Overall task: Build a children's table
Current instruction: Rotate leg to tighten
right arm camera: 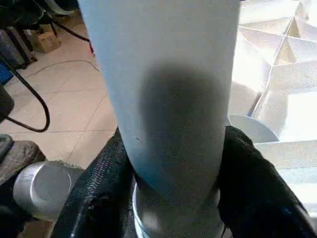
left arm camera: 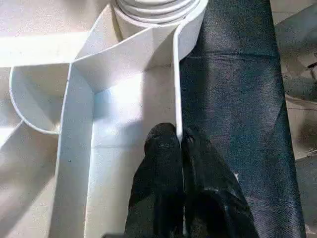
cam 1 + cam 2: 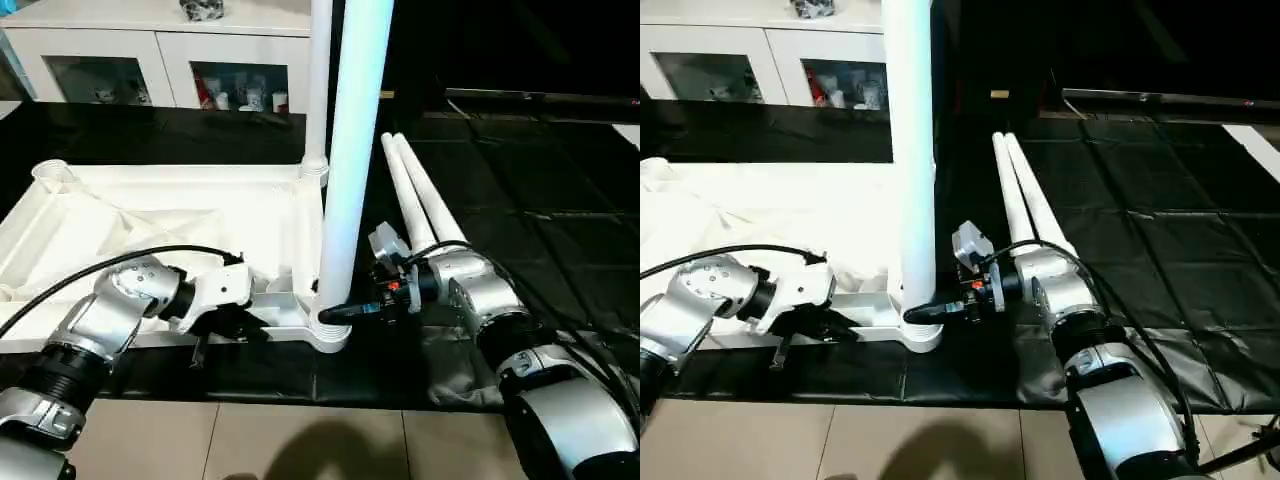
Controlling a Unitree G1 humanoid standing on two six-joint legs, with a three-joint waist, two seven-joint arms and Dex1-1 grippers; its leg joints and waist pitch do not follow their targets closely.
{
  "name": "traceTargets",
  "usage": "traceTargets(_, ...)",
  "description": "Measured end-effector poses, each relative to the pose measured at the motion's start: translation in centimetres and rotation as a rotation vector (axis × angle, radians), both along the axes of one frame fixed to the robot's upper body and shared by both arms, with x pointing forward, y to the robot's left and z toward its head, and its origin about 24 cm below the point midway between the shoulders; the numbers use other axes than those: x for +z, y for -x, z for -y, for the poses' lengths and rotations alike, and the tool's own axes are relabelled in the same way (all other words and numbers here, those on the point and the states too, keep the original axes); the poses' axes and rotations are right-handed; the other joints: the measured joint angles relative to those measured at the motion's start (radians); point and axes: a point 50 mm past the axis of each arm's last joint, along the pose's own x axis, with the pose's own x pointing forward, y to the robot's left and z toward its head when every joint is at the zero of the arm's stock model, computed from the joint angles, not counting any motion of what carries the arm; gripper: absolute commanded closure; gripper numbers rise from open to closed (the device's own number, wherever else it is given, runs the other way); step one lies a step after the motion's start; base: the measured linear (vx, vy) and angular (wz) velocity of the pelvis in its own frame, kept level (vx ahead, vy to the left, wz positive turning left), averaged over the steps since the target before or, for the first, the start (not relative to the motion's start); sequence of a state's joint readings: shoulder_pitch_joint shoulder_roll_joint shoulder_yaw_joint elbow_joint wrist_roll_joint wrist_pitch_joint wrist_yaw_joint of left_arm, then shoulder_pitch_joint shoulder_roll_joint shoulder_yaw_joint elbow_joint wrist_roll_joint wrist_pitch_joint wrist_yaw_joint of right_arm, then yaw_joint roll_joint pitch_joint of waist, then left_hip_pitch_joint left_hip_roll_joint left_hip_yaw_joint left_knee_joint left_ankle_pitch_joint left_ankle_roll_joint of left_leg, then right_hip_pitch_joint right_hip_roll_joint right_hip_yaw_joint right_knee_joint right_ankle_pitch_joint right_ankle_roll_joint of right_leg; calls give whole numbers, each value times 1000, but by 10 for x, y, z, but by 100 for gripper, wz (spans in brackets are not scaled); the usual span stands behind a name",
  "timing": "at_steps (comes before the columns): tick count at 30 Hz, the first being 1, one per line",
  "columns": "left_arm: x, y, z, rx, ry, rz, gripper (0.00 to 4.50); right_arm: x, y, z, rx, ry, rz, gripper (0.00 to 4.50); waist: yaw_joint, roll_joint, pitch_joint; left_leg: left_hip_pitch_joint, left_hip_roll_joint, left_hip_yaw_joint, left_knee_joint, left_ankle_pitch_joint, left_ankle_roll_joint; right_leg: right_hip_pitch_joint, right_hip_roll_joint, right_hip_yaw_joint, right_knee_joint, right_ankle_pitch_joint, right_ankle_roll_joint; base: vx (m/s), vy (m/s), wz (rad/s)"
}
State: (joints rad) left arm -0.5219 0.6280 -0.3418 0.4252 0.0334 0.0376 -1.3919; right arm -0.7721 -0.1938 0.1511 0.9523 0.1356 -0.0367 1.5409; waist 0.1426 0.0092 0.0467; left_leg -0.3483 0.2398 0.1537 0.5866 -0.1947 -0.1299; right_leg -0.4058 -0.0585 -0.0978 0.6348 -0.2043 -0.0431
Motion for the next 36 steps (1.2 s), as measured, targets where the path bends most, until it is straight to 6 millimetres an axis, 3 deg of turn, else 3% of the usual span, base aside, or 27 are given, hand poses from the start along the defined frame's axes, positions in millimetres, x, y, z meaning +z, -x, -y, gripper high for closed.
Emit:
traceTargets(10,-3,-3,1,36,28,-28,450,-3,3,2,-15,-6,6,249,5,1,-1,0,0,0,2,0,0,0,-1,0,2,0,0,0,0,0)
traceTargets(13,-6,-9,6,116,64,-48,450,-6,1,4,-107,-28,2,250,7,3,-2,1,0,0,3,0,0,2,-2,1,5,0,0,0,0,0)
traceTargets(17,-10,-18,10,259,100,-40,450,-11,-7,0,-323,-48,6,251,-6,3,-1,5,0,1,5,2,-3,2,-1,3,9,2,0,0,0,0)
traceTargets(23,-13,-33,23,547,162,-43,450,-14,-27,-23,-750,-76,-26,252,-50,3,-1,9,-1,0,3,4,-7,2,0,3,10,2,5,0,0,0)
traceTargets(26,-12,-36,31,650,180,-40,450,-11,-35,-33,-876,-61,-41,252,-57,3,-1,8,-1,-1,1,4,-7,0,1,2,9,4,2,0,0,0)
traceTargets(32,-9,-38,36,686,186,-28,450,-6,-39,-38,-917,-44,-9,252,-55,3,-1,2,-1,-1,-1,3,-5,0,1,2,2,3,1,0,0,0)
traceTargets(33,-9,-38,36,684,184,-25,450,-6,-39,-38,-917,-45,-7,196,-55,3,-1,1,-1,-1,-1,2,-4,-1,1,2,1,3,1,0,0,0)
traceTargets(36,-8,-38,33,679,164,-1,450,-6,-38,-41,-910,-57,-18,182,-59,3,-1,1,-1,-1,-1,2,-3,-1,1,2,0,3,1,0,0,0)
